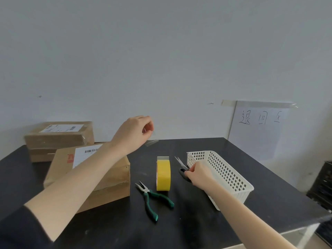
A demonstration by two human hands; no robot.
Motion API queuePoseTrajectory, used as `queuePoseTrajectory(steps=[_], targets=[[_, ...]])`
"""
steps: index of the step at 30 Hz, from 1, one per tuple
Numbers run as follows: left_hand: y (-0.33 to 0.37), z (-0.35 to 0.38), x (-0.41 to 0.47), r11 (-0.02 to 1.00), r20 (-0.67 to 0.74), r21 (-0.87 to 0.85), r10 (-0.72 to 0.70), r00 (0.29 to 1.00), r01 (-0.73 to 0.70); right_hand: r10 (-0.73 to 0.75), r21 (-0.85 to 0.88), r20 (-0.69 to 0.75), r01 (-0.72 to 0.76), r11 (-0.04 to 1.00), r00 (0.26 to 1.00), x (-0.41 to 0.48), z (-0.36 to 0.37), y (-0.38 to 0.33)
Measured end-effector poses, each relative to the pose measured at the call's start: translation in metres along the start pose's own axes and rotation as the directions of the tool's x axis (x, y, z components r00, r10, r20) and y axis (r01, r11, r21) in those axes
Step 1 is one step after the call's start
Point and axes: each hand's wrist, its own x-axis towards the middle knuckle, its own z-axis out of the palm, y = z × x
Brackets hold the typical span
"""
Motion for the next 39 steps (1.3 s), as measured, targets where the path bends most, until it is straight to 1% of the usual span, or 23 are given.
queuePoseTrajectory(steps=[4,7,8,12,15,16,17,18,19,20,21,24,26,30,32,33,35,39], targets=[[-0.006,-0.004,-0.010,0.999,0.017,-0.004,-0.033,0.999,0.033,0.040,-0.122,-0.052,-0.046,0.991,0.998,0.002,0.021,0.009],[-0.010,-0.010,-0.020,0.998,0.020,-0.001,-0.062,0.998,0.062,0.051,-0.263,-0.055,-0.064,0.963,0.997,-0.003,0.033,0.010],[-0.012,-0.013,-0.023,0.997,0.016,-0.003,-0.073,0.997,0.073,0.052,-0.283,-0.067,-0.069,0.957,0.996,-0.005,0.036,0.011],[-0.019,-0.028,-0.036,0.991,-0.002,0.016,-0.131,0.991,0.131,0.077,-0.280,-0.078,-0.096,0.955,0.994,-0.004,0.046,0.021],[-0.027,-0.038,-0.046,0.986,0.016,-0.007,-0.167,0.986,0.167,0.060,-0.279,-0.108,-0.088,0.956,0.992,-0.003,0.050,0.025],[-0.029,-0.040,-0.049,0.984,0.022,-0.019,-0.177,0.984,0.178,0.073,-0.271,-0.099,-0.097,0.958,0.992,-0.004,0.053,0.025],[-0.031,-0.043,-0.053,0.982,0.024,-0.024,-0.186,0.982,0.186,0.077,-0.208,-0.082,-0.093,0.974,0.994,-0.005,0.056,0.021],[-0.033,-0.044,-0.055,0.981,0.032,-0.027,-0.189,0.982,0.190,0.063,-0.187,-0.074,-0.076,0.979,0.995,-0.007,0.057,0.021],[-0.034,-0.045,-0.057,0.981,0.036,-0.029,-0.191,0.981,0.192,0.062,-0.181,-0.080,-0.076,0.981,0.995,-0.005,0.058,0.022],[-0.035,-0.045,-0.059,0.981,0.039,-0.030,-0.192,0.981,0.194,0.066,-0.213,-0.080,-0.082,0.974,0.995,-0.004,0.058,0.021],[-0.037,-0.046,-0.061,0.980,0.045,-0.026,-0.196,0.980,0.197,0.044,-0.284,-0.077,-0.064,0.957,0.996,-0.004,0.057,0.020],[-0.043,-0.050,-0.068,0.978,0.065,-0.020,-0.207,0.976,0.209,0.036,-0.323,-0.080,-0.060,0.945,0.996,-0.003,0.055,0.019],[-0.046,-0.053,-0.072,0.977,0.072,-0.007,-0.211,0.975,0.212,0.005,-0.371,-0.062,-0.027,0.928,0.998,-0.004,0.055,0.016],[-0.049,-0.061,-0.080,0.975,0.096,0.019,-0.222,0.970,0.221,-0.044,-0.521,-0.067,0.003,0.853,0.997,-0.007,0.052,0.013],[-0.051,-0.066,-0.084,0.975,0.100,0.029,-0.224,0.969,0.222,-0.037,-0.501,-0.077,-0.007,0.865,0.996,-0.006,0.051,0.010],[-0.052,-0.068,-0.085,0.975,0.102,0.036,-0.223,0.969,0.221,-0.036,-0.476,-0.107,-0.019,0.879,0.994,-0.004,0.048,0.009],[-0.054,-0.072,-0.088,0.973,0.106,0.044,-0.229,0.968,0.226,-0.082,-0.441,-0.168,0.000,0.897,0.982,-0.001,0.042,0.003],[-0.058,-0.080,-0.093,0.970,0.115,0.051,-0.242,0.963,0.237,-0.266,-0.408,-0.263,0.143,0.902,0.927,0.002,0.027,-0.022]])
